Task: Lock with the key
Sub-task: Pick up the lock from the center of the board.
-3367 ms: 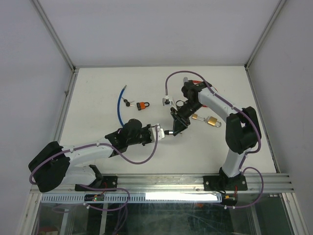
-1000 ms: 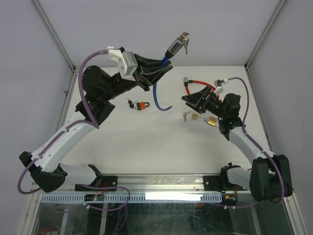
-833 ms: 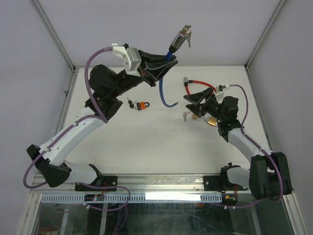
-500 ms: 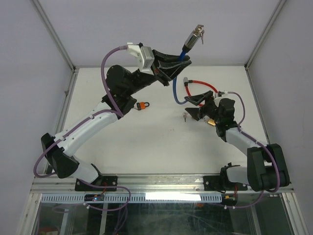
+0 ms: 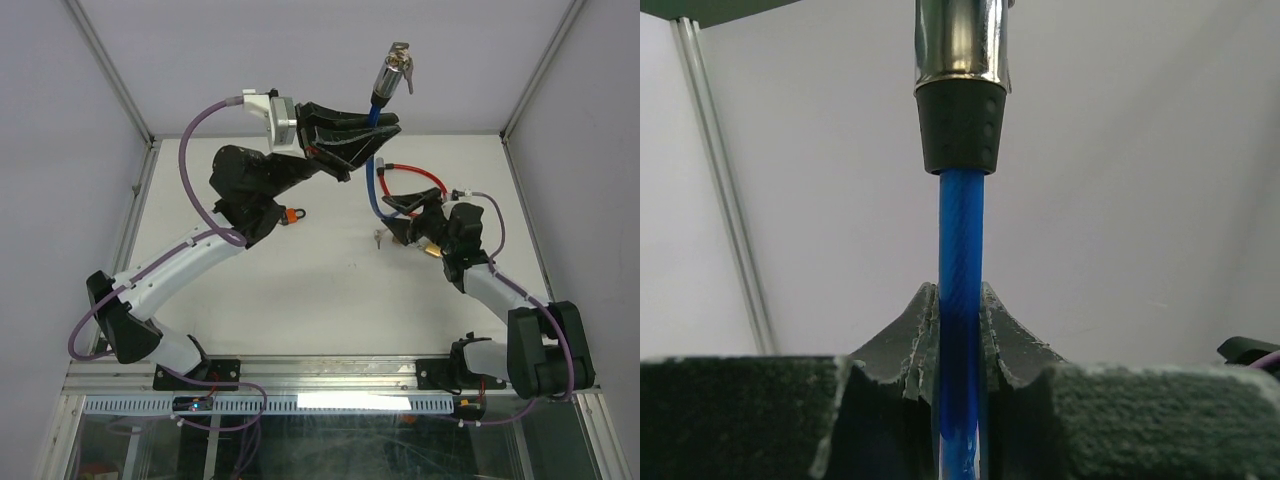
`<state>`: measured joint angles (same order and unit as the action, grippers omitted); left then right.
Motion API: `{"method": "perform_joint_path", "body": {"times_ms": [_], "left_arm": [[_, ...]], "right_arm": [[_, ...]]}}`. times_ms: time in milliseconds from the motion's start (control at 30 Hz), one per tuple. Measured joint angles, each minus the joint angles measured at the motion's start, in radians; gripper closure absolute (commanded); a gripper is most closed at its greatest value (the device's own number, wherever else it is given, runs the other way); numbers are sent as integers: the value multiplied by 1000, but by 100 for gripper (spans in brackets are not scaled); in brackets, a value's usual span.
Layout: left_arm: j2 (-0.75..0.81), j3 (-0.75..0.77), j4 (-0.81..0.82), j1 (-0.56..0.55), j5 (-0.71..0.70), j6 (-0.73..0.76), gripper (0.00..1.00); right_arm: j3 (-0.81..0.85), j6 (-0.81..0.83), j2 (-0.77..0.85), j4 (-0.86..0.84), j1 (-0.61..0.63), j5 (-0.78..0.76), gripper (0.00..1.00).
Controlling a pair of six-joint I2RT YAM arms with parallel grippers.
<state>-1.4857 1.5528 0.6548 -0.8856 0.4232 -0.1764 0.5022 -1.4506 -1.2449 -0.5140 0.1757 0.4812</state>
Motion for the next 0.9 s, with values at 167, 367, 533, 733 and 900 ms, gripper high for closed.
{"method": "perform_joint_path", "body": {"times_ms": [167,367,533,733,900], "left_arm": [[0,-4,51,-23,6,-56,100],[51,-101,102,-56,5,-91,100],[137,-227,109,-58,-34,-95,100],[289,-380,54,-33,-109,-115,100],[370,-473,5,177,-59,-278,100]], "right_arm": [[-5,-28,9,-26,-16,-10,52],[-23,-65,12,-111,-29,-6,100],[-43,3,72,-172,-63,-6,100],[61,467,180,-121,-86,162,100],[236,869,257,91,-52,234,100]]}}
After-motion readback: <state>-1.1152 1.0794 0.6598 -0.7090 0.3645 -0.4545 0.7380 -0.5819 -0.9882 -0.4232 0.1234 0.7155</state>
